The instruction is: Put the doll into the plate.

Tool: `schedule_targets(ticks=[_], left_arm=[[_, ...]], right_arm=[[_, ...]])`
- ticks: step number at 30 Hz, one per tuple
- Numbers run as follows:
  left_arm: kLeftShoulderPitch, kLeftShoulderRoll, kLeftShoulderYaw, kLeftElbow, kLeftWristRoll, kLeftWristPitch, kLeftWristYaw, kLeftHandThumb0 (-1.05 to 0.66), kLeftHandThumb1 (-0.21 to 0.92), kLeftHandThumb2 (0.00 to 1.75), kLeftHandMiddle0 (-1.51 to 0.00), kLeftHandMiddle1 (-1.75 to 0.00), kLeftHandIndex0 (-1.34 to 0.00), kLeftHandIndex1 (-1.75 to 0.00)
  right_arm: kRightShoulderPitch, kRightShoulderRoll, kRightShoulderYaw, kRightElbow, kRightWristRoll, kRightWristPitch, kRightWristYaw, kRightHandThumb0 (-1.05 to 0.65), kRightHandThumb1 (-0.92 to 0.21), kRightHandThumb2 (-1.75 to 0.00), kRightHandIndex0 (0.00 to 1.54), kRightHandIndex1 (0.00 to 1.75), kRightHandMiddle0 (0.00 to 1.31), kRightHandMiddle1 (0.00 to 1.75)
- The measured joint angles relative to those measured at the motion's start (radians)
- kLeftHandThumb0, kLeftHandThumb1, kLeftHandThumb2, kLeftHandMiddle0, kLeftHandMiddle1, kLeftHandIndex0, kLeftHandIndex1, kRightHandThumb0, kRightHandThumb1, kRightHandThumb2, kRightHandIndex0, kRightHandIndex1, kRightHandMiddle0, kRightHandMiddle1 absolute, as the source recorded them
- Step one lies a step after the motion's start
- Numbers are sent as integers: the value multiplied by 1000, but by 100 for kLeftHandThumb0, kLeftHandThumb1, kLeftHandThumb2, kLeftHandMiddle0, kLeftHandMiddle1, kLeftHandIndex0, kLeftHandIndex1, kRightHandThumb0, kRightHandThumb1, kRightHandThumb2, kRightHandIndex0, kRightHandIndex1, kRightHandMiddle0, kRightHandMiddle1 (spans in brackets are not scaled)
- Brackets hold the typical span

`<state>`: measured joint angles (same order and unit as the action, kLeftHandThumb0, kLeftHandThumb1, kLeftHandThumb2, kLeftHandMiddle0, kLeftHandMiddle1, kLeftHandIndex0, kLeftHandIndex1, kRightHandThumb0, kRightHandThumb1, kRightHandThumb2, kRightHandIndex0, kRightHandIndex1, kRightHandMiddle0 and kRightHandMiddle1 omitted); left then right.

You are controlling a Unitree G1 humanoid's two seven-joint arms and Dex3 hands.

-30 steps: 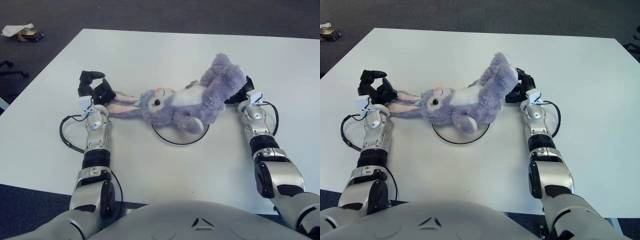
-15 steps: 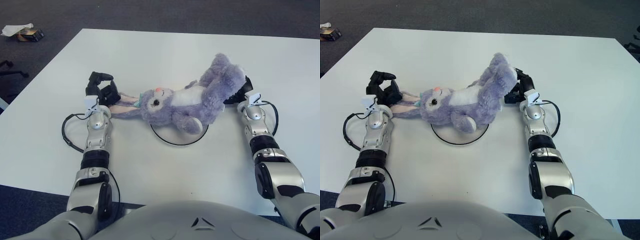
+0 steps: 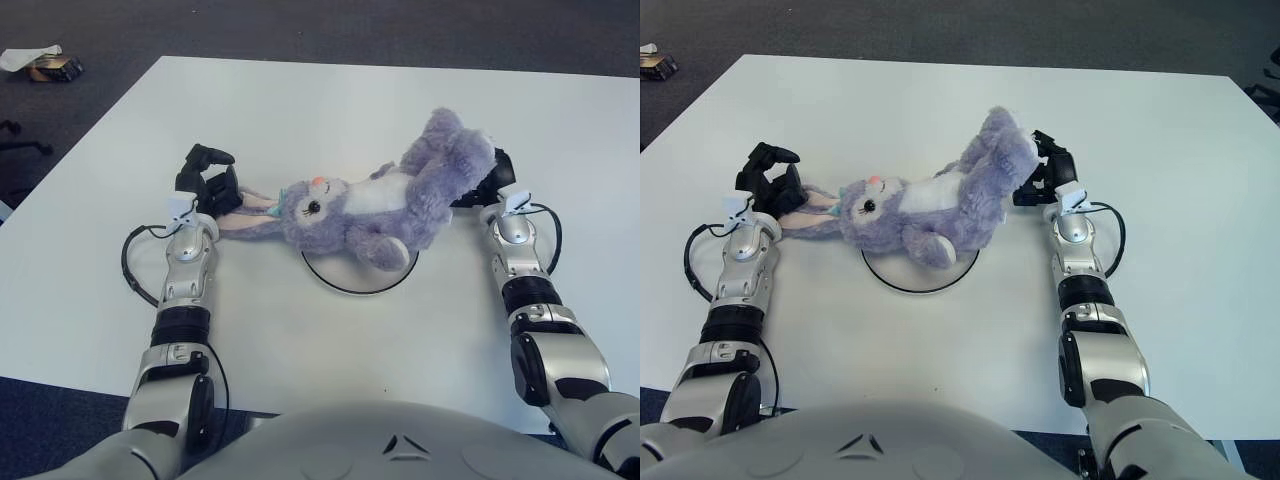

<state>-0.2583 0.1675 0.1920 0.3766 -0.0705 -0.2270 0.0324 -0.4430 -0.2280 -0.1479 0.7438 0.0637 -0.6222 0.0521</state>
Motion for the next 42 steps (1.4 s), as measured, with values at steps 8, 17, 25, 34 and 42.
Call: schedule_targets(ticks=[8,17,25,34,42], left_arm=[[12,13,-6,-11,0,-2,-23,-41,57,100,-118,-175,-42,-175],[18,24,-12,-12,0,-10,-51,-41,57,100,-119,-175,-42,-175],[27,28,-17,-24,0,-8,-53,-40,58,99,-120,-175,-41,-175],[33,29,-26,-39,2,0,-53,-40,59,98,-121,-175,-40,-175],[36,29,-32,-46,1,-1,-53,-40,59,97,-122,-175,-40,-175]], right_arm=[[32,31,-34,-51,30,-47,-16,-50,-26,-138,128,175,66,175],[32,46,-45,-52,35,-89,-12,-51,-25,-140,127,175,67,175],[32,50,-46,-51,47,-92,15,-51,-23,-142,127,175,68,175],[32,51,-50,-51,46,-91,18,-52,-21,-144,128,175,70,175],[33,51,-51,-54,45,-81,14,-52,-21,-145,128,175,70,175]])
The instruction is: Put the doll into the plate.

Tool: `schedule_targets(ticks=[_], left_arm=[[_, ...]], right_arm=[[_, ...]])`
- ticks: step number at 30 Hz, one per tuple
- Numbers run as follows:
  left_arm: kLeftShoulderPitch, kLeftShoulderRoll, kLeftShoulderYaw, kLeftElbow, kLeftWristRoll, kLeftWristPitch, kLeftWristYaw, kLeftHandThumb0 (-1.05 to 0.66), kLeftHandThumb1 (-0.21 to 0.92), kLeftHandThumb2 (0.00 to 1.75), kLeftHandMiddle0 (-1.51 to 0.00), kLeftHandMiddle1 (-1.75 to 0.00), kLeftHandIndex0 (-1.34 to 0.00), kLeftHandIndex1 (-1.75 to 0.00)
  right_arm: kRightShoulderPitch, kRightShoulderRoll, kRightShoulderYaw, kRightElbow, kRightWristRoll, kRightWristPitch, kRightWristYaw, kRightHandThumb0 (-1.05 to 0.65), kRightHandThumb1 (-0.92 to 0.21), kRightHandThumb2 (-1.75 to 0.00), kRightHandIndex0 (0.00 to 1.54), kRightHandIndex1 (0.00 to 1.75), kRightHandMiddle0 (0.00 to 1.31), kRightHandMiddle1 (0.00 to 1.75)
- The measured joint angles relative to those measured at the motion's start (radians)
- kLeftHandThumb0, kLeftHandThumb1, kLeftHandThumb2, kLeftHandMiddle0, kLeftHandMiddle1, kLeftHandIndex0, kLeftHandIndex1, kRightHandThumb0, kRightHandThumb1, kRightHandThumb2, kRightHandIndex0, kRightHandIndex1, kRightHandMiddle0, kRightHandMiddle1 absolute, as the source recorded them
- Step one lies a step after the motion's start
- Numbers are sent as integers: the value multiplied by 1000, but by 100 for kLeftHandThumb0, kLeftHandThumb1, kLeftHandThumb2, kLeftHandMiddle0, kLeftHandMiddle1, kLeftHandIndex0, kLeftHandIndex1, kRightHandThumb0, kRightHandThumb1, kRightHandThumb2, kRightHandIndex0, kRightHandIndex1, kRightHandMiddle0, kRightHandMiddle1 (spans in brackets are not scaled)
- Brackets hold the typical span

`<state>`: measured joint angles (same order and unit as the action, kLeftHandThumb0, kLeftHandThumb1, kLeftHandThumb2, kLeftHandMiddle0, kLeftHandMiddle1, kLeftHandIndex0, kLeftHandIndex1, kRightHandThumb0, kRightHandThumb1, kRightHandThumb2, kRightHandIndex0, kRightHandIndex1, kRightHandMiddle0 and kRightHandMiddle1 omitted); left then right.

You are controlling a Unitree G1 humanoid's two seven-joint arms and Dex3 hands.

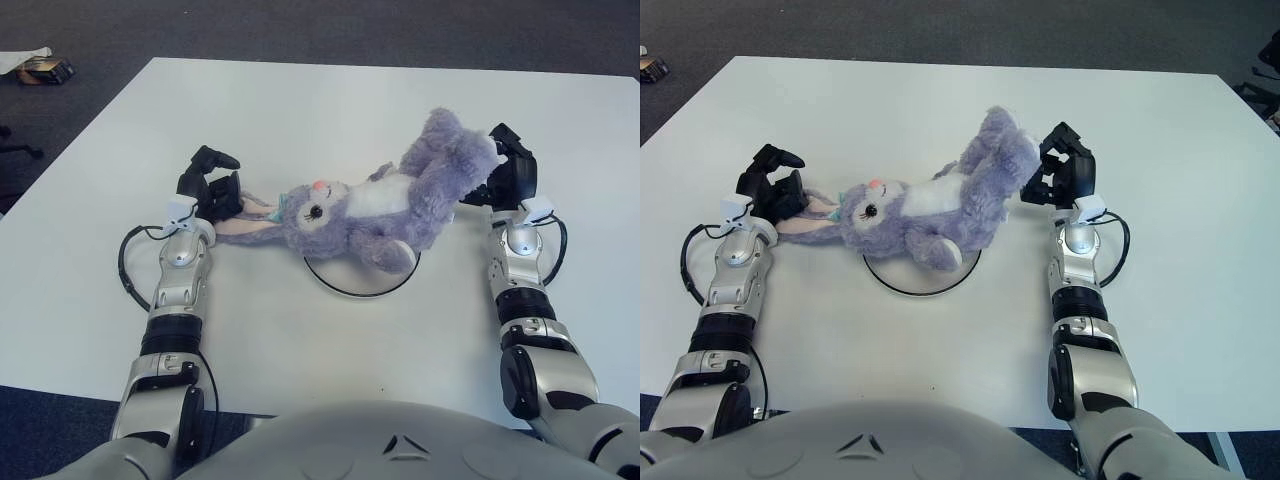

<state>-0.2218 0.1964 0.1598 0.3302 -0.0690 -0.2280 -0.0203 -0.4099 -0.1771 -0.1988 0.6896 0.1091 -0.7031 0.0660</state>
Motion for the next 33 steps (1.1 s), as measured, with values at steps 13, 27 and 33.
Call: schedule_targets(ticks=[13,27,33], left_arm=[[2,0,-7,-8,0,-1,0,-40,59,98,-122,-175,-40,-175],[4,-2,-9,-9,0,-5,0,-40,59,97,-122,-175,-40,-175],[5,-3,-9,-8,0,-8,-1,-40,59,97,-122,-175,-40,-175]], right_arm=[[30,2,10,-71,-3,190,1,-51,-24,-141,129,175,68,175],[82,1,45,-221,-28,438,-41,-49,-28,-136,126,175,64,175],[97,2,50,-259,-27,488,-41,-49,-29,-135,126,175,64,175]])
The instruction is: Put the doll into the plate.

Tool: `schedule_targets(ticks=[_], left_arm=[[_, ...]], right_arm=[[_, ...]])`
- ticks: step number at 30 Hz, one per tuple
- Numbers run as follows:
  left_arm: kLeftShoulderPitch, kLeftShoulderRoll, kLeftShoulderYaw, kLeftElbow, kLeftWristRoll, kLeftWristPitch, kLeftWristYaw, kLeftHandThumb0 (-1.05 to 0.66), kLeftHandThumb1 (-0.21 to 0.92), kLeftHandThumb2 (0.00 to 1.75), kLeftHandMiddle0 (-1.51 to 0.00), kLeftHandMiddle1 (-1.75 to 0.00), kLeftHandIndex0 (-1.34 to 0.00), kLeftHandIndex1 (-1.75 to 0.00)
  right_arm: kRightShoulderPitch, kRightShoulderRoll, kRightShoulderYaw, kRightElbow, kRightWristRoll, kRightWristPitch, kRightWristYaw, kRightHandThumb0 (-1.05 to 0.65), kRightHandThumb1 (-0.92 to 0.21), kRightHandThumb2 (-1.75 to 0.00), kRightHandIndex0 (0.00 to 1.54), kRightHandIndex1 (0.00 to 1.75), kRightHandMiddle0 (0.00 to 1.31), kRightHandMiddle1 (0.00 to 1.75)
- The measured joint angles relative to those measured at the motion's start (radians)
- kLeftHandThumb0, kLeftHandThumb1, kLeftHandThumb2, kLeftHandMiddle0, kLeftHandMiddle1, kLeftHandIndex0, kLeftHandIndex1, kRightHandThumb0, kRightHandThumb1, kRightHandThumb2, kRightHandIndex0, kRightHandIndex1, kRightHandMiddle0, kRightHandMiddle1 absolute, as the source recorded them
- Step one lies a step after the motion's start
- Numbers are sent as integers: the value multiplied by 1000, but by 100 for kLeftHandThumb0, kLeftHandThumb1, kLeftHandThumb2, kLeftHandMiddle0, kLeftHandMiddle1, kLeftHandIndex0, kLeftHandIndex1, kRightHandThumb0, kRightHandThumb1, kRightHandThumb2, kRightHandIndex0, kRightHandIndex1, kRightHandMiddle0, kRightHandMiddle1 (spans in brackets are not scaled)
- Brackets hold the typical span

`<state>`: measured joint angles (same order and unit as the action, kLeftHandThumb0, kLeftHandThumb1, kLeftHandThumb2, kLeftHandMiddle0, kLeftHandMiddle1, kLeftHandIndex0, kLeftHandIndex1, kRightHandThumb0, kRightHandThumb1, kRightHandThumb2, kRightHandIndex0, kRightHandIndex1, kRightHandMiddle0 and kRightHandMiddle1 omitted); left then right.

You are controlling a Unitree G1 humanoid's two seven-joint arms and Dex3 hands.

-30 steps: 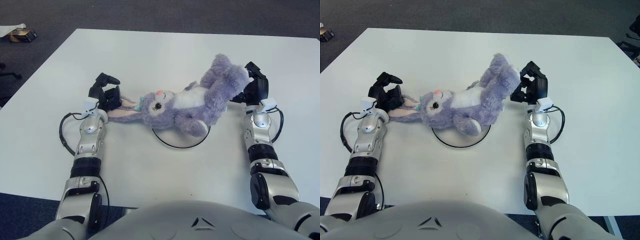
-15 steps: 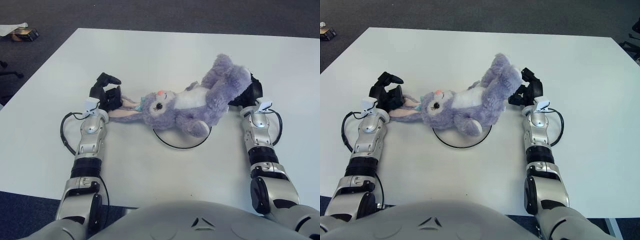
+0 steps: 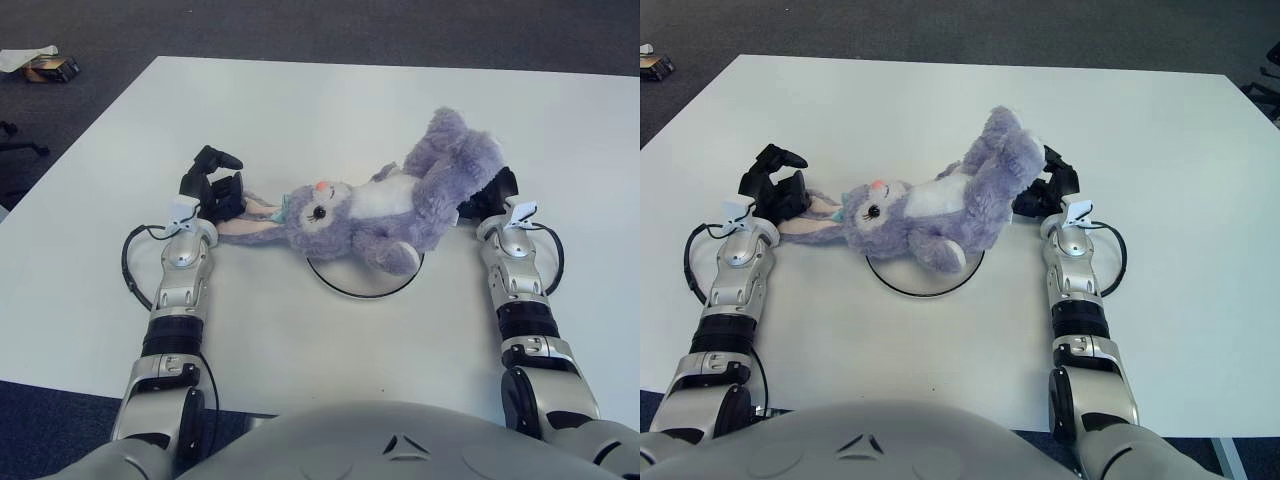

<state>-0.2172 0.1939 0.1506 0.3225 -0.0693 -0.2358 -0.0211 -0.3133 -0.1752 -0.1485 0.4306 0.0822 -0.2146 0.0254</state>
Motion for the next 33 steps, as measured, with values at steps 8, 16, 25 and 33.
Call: schedule_targets(ticks=[8,16,25,33], left_arm=[[1,0,0,0,0,-2,0,-40,59,97,-122,-175,-40,-175],[1,1,0,2,1,-5,0,-40,59,97,-123,-175,-40,-175],[2,1,0,3,3,-8,0,-40,58,98,-123,-175,-41,-175],[2,1,-1,1,4,-8,0,-41,56,101,-124,-175,-42,-175]], right_arm=[[12,0,4,-45,0,55,-1,-49,-31,-133,126,175,62,175],[14,-1,10,-62,-4,86,-7,-47,-34,-129,126,175,60,175],[15,-7,18,-68,-17,93,-10,-47,-34,-128,125,175,59,175],[24,-9,19,-93,-17,109,-5,-47,-34,-129,125,175,60,175]])
